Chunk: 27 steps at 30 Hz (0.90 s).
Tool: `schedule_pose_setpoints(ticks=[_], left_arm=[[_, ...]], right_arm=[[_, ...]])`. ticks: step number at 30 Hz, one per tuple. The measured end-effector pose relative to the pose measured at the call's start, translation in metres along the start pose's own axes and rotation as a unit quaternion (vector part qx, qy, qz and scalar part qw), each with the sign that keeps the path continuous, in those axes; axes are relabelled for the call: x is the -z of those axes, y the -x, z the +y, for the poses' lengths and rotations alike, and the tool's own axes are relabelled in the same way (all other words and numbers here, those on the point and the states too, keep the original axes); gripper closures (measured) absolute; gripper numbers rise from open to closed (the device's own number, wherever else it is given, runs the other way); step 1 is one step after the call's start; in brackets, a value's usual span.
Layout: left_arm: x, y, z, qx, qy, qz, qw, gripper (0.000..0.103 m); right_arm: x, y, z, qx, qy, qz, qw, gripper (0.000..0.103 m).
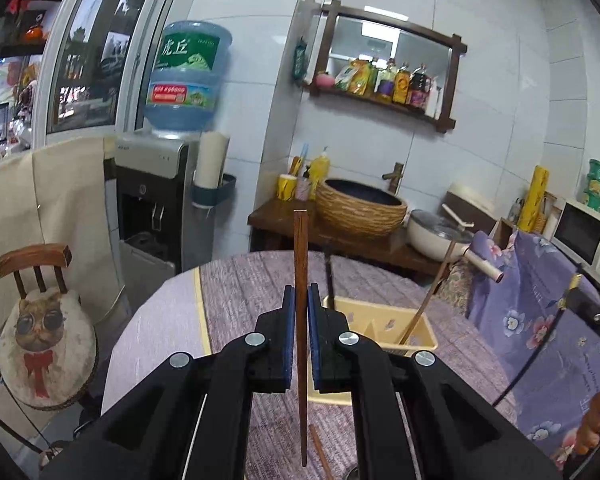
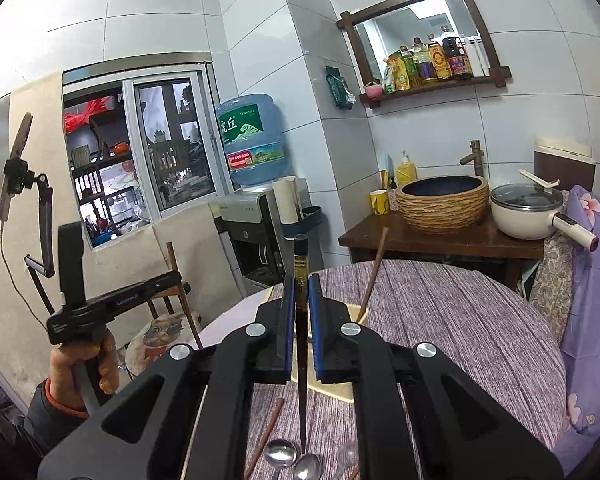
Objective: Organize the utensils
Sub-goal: 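Lower both chopsticks into the cream holder and open both tools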
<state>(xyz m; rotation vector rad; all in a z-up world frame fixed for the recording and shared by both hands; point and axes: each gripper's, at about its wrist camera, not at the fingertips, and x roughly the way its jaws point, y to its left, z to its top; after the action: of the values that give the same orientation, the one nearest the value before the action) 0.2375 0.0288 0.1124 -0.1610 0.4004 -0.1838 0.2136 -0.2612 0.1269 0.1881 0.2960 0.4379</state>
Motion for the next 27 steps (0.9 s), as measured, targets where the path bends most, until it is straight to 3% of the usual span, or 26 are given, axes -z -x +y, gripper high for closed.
schedule_pose_setpoints(ticks=[8,12,18,27], left_arm=[[-0.075,0.005,-0.034,0.017,-0.001,-0.070,0.9974,0.096],[-0.088,-0.016,-0.047,0.021,0.009,-0.082,0.9964,0.096],[-0.066,-0.067,-0.044,-0.005,0.026,-0.071,0.9971,0.096],[-0.005,-0.109,-0.035,-0.030,0.016,-0.018,0.9992,0.096]], right_arm=[[-0.062,-0.032,0.010,0.023,0.019,-0.056,0.998,0.095],[-0.082,-0.052,0.011,0.042,0.025,-0.078,0.996,0.095],[-0.068,-0.088,0.002,0.073,0.025,-0.066,0.995,0.095],[-0.009,-0.129,-0.016,0.089,0.018,-0.009,0.996,0.095]])
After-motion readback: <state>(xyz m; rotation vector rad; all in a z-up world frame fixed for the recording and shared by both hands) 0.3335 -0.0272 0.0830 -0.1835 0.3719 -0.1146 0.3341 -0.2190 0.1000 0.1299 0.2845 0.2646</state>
